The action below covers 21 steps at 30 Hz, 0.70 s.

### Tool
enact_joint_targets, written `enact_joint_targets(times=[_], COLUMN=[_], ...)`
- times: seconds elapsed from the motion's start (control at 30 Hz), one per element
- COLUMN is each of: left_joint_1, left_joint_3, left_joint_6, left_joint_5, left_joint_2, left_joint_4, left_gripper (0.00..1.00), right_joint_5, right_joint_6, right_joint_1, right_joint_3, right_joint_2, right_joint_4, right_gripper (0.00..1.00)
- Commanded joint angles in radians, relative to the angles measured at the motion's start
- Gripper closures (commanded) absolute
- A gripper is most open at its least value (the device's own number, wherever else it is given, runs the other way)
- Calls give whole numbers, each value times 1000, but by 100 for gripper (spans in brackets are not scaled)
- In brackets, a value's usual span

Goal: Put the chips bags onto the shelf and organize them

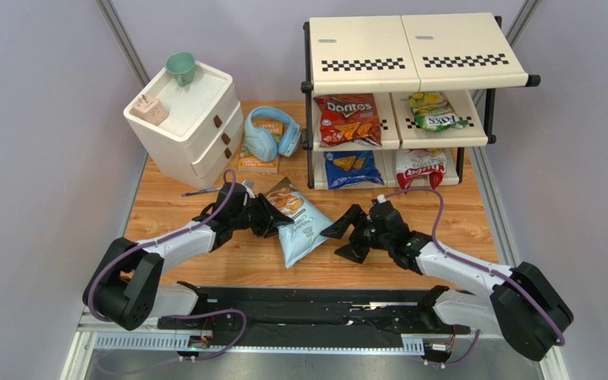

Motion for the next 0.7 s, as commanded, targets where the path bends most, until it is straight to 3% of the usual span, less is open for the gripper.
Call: enact_joint_targets(times=[0.0, 0.33, 0.43, 0.67], left_joint_1=[-21, -28, -30, -31], left_joint_3=[22, -8, -15, -21], left_joint_6=[-29, -20, -21, -18], left_joint_5=[-62, -28, -8, -1], left_joint_2=[-33, -75, -68, -68], left_joint_4=[-40, -24, -8, -8], left_gripper=[68, 82, 92, 98], right_joint_5=[67, 108, 145, 157], right_joint_6=[65, 74, 77, 109], right_joint_1=[74, 148, 158, 176], right_joint_3=[69, 145, 141, 138], right_joint_2=[75, 236, 247, 321], right_joint_4=[239, 323, 333, 368], right_gripper=[18, 17, 17, 17])
